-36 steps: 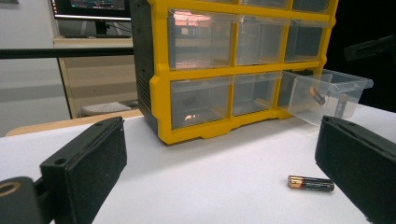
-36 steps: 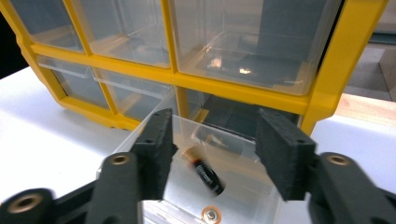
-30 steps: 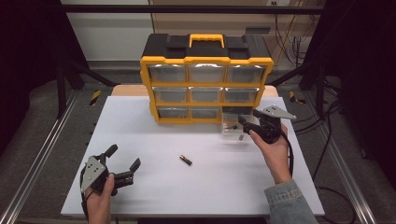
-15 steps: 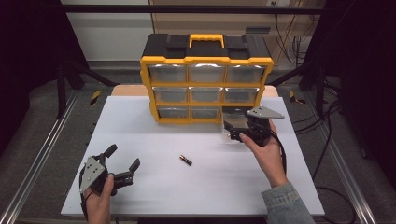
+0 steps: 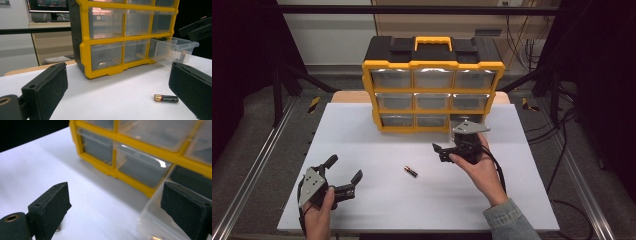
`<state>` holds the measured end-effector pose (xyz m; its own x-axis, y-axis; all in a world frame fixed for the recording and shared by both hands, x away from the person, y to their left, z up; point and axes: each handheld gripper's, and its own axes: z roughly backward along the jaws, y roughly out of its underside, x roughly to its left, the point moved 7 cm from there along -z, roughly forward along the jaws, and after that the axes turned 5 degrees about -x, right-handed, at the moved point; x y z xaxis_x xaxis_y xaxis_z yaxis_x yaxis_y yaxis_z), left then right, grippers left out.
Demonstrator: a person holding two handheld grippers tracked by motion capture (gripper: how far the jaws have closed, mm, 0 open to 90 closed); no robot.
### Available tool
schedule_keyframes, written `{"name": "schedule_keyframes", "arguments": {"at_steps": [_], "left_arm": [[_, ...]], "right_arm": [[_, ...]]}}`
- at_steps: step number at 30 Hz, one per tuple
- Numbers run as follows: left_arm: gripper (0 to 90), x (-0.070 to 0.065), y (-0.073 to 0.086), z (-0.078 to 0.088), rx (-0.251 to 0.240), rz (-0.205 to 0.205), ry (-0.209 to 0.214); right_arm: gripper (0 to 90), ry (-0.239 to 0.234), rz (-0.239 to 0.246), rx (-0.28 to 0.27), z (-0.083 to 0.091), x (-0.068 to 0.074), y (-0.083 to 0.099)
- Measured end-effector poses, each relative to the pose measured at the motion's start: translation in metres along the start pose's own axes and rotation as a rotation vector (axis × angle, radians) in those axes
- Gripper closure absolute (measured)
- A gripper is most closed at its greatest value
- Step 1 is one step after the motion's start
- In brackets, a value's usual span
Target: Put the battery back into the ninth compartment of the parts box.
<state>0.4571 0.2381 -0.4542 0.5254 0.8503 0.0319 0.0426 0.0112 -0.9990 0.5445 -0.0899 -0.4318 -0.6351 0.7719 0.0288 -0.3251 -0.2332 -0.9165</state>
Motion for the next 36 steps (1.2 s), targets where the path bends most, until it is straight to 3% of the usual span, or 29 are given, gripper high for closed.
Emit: {"name": "schedule_keyframes", "arguments": {"at_steps": [22, 28, 36], "left_arm": [[2.0, -0.001, 0.0, 0.0, 0.002, -0.004, 0.002], [2.0, 0.0, 0.0, 0.0, 0.003, 0.0, 0.002], [2.0, 0.0, 0.001, -0.001, 0.006, 0.003, 0.001]], "right_arm": [[12.3, -0.124, 0.078, 0.146, -0.033, 0.058, 0.028], [25.3, -0.168, 0.088, 0.224, -0.044, 0.075, 0.044], [37.5, -0.193, 0.113, 0.297, -0.059, 0.09, 0.061]]}}
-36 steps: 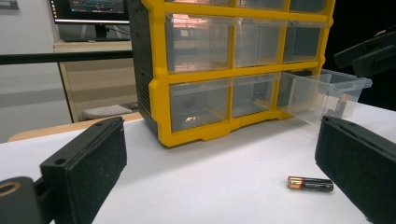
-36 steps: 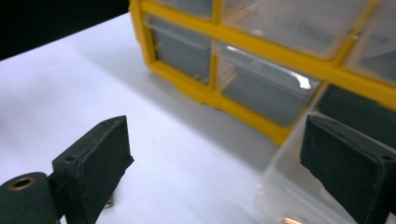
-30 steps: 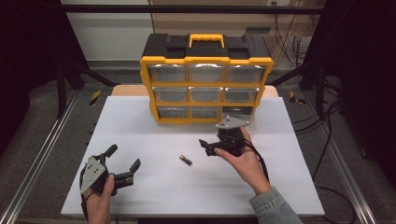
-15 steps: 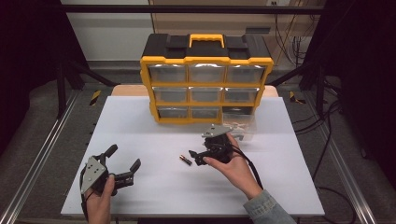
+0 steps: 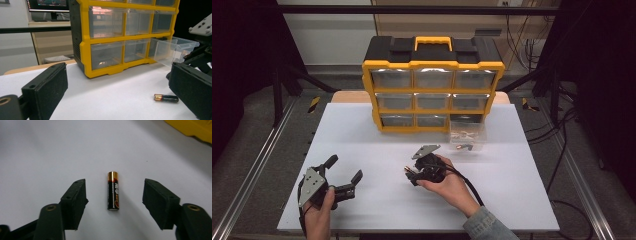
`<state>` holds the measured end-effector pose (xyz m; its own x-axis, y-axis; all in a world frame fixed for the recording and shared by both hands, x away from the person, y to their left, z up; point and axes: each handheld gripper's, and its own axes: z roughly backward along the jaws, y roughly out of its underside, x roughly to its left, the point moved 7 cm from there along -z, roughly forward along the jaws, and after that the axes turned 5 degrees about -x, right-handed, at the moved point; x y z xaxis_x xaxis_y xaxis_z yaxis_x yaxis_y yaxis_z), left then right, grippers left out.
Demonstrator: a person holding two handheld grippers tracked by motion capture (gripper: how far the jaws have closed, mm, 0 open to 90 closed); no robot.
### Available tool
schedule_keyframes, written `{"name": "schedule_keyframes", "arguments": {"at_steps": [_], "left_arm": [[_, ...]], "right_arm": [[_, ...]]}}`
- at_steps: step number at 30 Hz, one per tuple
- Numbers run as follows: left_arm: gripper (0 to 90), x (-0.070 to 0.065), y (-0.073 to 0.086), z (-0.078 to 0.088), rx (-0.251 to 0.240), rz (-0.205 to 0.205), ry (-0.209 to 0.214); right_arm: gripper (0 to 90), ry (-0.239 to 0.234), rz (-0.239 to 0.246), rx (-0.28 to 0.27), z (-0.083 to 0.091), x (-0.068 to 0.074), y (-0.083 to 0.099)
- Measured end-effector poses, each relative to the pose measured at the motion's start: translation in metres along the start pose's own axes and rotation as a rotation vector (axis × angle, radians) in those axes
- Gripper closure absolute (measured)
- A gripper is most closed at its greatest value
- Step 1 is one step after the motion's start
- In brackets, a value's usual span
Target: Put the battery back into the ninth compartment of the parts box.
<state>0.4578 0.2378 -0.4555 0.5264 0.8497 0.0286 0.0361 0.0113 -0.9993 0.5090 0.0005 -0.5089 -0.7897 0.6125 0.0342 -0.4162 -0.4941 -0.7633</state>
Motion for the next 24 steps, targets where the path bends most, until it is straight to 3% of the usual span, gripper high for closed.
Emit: {"name": "schedule_keyframes", "arguments": {"at_steps": [24], "left_arm": [[2.1, -0.002, 0.0, -0.001, 0.007, -0.01, 0.007]], "right_arm": [[69.5, -0.006, 0.043, 0.066, -0.023, 0.0, 0.008]]}}
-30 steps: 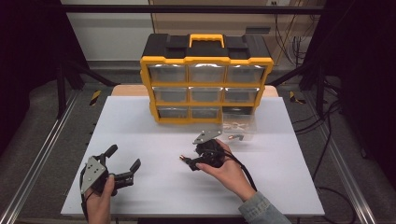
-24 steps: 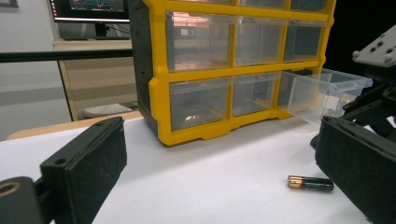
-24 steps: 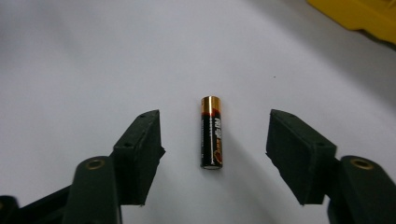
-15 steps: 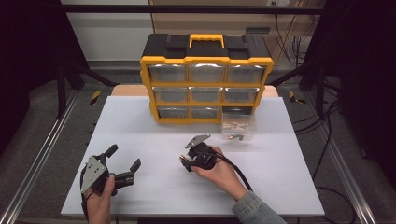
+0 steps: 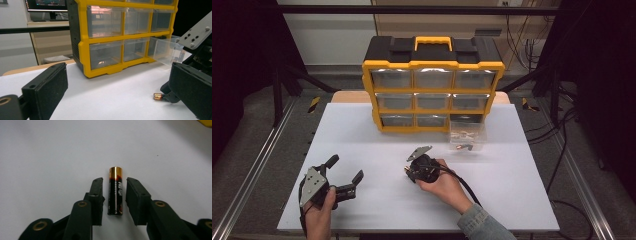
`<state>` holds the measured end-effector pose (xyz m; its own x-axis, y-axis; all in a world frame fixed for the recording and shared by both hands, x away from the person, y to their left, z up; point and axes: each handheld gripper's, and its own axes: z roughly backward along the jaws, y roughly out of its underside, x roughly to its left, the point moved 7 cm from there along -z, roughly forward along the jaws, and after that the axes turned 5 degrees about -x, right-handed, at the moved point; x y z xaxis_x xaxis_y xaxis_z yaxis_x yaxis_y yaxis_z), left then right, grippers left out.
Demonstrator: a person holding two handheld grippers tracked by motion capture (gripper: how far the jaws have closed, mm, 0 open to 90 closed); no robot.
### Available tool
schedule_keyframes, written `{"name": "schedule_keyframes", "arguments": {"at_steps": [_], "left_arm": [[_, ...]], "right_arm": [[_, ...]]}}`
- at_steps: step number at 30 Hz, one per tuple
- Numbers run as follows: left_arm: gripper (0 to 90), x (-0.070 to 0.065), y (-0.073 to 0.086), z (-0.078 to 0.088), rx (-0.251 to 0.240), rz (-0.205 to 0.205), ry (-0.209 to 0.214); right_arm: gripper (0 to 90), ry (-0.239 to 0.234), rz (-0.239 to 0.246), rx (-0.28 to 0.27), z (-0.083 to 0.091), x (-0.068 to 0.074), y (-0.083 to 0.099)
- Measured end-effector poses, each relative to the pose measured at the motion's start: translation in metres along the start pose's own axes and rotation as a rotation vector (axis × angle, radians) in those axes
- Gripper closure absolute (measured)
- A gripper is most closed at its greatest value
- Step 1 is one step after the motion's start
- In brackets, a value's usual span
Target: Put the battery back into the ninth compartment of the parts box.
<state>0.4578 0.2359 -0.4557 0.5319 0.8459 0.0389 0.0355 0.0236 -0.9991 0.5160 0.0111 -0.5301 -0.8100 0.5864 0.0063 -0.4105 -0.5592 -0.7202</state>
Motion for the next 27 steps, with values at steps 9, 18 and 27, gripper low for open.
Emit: {"name": "schedule_keyframes", "arguments": {"at_steps": [9, 18, 27], "left_arm": [[2.1, -0.002, 0.0, -0.001, -0.001, 0.001, 0.007], [2.0, 0.001, 0.0, 0.0, -0.003, 0.008, -0.006], [2.1, 0.004, 0.001, 0.001, -0.005, 0.017, -0.019]], "right_arm": [[76.6, 0.009, 0.065, -0.003, 0.0, 0.002, 0.002], [76.6, 0.026, 0.067, -0.125, 0.024, -0.004, -0.004], [76.6, 0.071, 0.033, -0.251, 0.06, -0.023, -0.021]]}}
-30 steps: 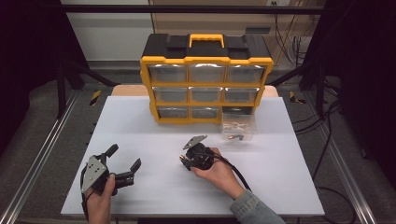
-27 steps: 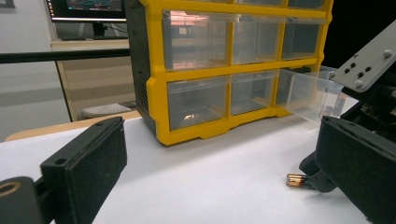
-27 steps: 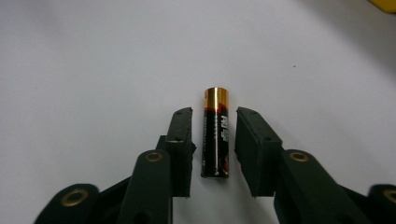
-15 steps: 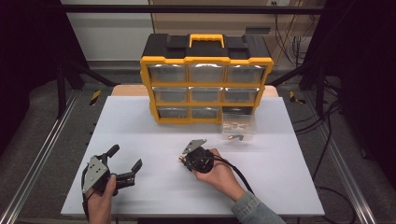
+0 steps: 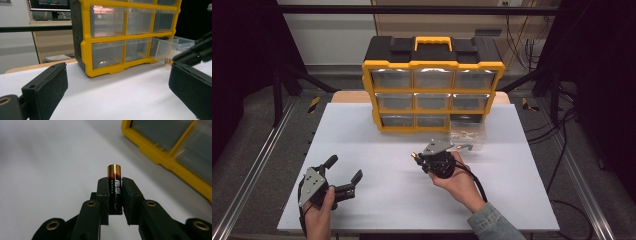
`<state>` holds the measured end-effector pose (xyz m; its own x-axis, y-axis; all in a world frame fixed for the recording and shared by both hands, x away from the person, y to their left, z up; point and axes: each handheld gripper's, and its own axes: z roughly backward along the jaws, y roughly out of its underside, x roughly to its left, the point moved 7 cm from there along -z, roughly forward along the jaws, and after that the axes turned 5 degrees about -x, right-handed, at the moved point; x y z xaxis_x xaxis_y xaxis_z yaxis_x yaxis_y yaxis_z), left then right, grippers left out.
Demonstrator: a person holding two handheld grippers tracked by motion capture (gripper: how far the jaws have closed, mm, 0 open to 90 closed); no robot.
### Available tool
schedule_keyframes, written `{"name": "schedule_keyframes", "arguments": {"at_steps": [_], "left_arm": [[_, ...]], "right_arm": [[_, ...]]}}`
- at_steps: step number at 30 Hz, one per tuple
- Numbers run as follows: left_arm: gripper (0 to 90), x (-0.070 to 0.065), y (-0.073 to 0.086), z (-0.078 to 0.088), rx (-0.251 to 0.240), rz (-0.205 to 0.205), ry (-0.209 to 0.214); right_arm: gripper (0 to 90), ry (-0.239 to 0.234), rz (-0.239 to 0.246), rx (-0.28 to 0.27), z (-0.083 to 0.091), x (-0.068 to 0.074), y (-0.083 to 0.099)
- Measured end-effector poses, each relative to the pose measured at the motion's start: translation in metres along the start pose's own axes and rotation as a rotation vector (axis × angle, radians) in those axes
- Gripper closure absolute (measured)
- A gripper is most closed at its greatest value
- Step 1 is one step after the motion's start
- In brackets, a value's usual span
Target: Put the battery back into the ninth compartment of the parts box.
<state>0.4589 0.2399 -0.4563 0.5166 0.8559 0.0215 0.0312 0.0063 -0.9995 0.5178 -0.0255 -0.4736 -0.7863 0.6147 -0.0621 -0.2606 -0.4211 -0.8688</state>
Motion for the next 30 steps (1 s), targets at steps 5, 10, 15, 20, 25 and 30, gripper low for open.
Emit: {"name": "schedule_keyframes", "arguments": {"at_steps": [5, 10, 15, 20, 25, 30], "left_arm": [[2.1, 0.001, 0.0, 0.001, -0.002, 0.001, -0.003], [2.1, 0.0, -0.001, 0.001, -0.004, 0.001, 0.001], [2.1, -0.001, 0.0, 0.0, -0.002, -0.002, 0.004], [2.0, -0.001, -0.001, 0.001, -0.004, 0.0, 0.004], [2.0, 0.0, -0.001, 0.001, -0.004, 0.001, 0.005], [2.0, 0.0, -0.001, 0.001, -0.005, -0.001, 0.004]], "right_arm": [[76.6, 0.043, -0.032, -0.07, 0.021, -0.019, -0.014], [76.6, 0.09, -0.066, -0.133, 0.04, -0.04, -0.024], [76.6, 0.128, -0.111, -0.182, 0.055, -0.06, -0.027], [76.6, 0.165, -0.139, -0.201, 0.066, -0.075, -0.026], [76.6, 0.197, -0.159, -0.222, 0.077, -0.088, -0.026], [76.6, 0.227, -0.174, -0.23, 0.086, -0.1, -0.024]]}}
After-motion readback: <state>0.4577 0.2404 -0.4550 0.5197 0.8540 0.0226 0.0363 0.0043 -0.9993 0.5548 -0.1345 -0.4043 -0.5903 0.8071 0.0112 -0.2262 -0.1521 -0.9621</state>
